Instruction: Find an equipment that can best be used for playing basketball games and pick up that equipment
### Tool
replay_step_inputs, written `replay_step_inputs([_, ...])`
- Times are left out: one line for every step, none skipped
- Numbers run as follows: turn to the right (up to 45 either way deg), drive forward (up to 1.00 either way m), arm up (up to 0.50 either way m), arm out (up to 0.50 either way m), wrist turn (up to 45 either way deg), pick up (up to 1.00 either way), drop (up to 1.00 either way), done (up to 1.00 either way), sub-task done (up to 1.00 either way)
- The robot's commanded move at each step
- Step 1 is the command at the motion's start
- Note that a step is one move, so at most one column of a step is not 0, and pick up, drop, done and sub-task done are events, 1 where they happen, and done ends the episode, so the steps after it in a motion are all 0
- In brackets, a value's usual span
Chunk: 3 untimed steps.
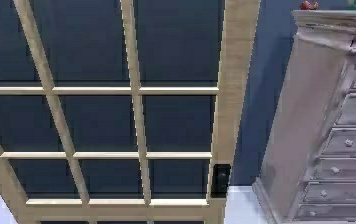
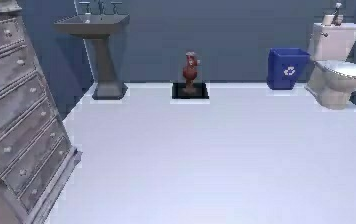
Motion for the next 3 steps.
replay_step_inputs([-45.0, 0.00, 0.00, 0.00, 0.0, 0.00, 0.00, 0.00, 0.00])
replay_step_inputs([-18.0, 0.00, 0.00, 0.00, 0.0, 0.00, 0.00, 0.00, 0.00])
replay_step_inputs([0.0, 0.65, 0.00, 0.00, 0.0, 0.00, 0.00, 0.00, 0.00])
